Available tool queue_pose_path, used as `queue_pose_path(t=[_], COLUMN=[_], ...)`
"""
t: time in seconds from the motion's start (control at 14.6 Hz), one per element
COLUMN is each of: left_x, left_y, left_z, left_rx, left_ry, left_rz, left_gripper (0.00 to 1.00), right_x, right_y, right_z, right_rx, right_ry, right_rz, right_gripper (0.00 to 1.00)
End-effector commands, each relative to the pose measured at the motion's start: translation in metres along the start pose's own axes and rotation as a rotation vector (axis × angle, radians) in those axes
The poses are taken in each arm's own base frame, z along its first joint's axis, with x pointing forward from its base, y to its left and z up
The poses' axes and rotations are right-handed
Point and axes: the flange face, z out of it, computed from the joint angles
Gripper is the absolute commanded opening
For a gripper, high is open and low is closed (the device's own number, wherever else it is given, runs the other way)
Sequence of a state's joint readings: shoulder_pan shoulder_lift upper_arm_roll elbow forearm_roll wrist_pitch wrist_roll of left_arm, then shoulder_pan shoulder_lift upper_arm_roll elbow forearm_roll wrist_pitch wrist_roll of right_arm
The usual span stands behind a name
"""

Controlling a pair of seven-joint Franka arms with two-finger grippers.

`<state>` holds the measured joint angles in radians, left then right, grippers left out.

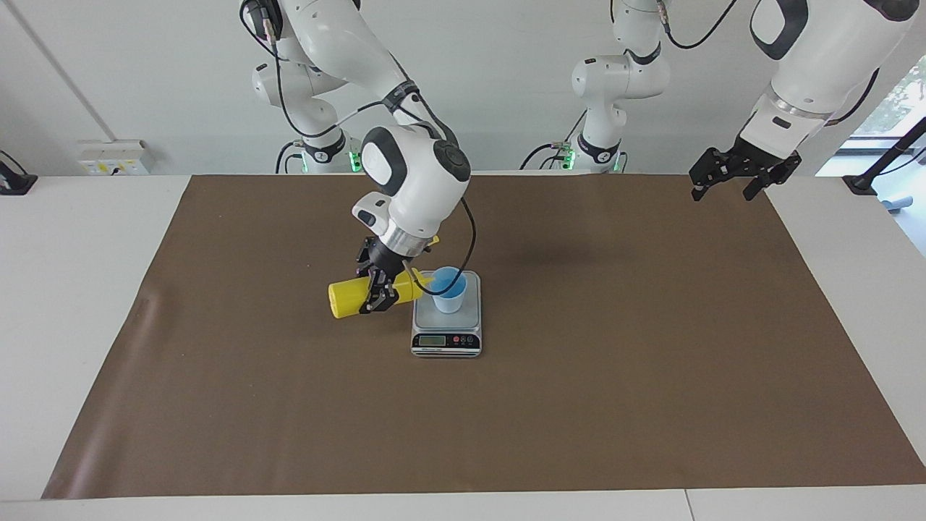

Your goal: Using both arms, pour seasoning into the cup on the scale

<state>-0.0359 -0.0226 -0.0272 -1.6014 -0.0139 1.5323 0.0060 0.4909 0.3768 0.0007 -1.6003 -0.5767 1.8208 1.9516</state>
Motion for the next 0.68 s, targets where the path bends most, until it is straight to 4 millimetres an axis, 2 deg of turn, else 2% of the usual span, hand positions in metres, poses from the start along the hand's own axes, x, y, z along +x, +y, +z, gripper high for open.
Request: queue_pose_path(t=[0.0, 0.14, 0.27, 0.61], left_x=[-0.009, -0.009, -0.009, -0.009], left_y=[-0.002, -0.003, -0.003, -0.002], left_z=[-0.001, -0.001, -0.001, -0.001], left_rx=[0.01, 0.01, 0.01, 0.01], left_ry=[0.002, 0.002, 0.002, 0.002], left_rz=[0.004, 0.003, 0.003, 0.004], left_gripper=[1.0, 1.0, 1.0, 1.0], right_x=[0.007, 0.01, 0.026, 0.081], right_y=[-0.005, -0.007, -0.011, -0.01], right_z=[-0.006, -0.012, -0.022, -0.016], right_rx=[0.008, 0.007, -0.014, -0.072], right_ry=[0.032, 0.018, -0.066, -0.305], right_rz=[0.019, 0.029, 0.088, 0.211], right_gripper=[0.0, 0.0, 0.0, 0.0])
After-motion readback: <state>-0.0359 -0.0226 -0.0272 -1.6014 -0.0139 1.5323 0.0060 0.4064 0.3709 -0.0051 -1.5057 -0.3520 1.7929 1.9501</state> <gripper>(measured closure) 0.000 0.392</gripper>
